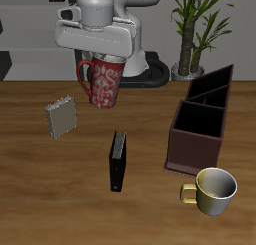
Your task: Place the red mug into the left desk caddy's right compartment
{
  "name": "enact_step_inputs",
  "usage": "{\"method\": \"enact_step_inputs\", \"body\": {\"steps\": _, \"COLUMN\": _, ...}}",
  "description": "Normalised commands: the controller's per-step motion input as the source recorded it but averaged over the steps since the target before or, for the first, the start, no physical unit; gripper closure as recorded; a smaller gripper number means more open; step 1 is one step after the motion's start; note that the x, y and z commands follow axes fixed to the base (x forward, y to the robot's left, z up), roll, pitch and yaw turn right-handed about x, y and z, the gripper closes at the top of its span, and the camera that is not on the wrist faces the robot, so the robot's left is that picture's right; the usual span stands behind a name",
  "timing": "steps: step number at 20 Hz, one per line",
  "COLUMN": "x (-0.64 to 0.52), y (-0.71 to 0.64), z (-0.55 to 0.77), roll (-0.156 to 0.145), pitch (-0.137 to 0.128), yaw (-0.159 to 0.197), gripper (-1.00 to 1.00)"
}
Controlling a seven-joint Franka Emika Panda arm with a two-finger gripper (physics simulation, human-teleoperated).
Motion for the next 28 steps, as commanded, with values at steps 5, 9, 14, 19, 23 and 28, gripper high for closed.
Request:
{"method": "enact_step_inputs", "body": {"steps": 5, "x": -0.31, "y": 0.63, "z": 0.12, "roll": -0.002, "pitch": -0.018, "yaw": 0.072, "gripper": 1.00}}
{"method": "enact_step_inputs", "body": {"steps": 9, "x": -0.11, "y": 0.59, "z": -0.06, "roll": 0.045, "pitch": 0.018, "yaw": 0.089, "gripper": 1.00}}
{"method": "enact_step_inputs", "body": {"steps": 14, "x": -0.15, "y": 0.50, "z": 0.05, "roll": 0.034, "pitch": -0.036, "yaw": 0.070, "gripper": 1.00}}
{"method": "enact_step_inputs", "body": {"steps": 19, "x": -0.08, "y": 0.29, "z": 0.12, "roll": 0.042, "pitch": -0.033, "yaw": 0.030, "gripper": 1.00}}
{"method": "enact_step_inputs", "body": {"steps": 23, "x": 0.02, "y": 0.38, "z": 0.17, "roll": 0.048, "pitch": -0.027, "yaw": 0.017, "gripper": 1.00}}
{"method": "enact_step_inputs", "body": {"steps": 28, "x": 0.16, "y": 0.17, "z": 0.04, "roll": 0.016, "pitch": 0.011, "yaw": -0.006, "gripper": 1.00}}
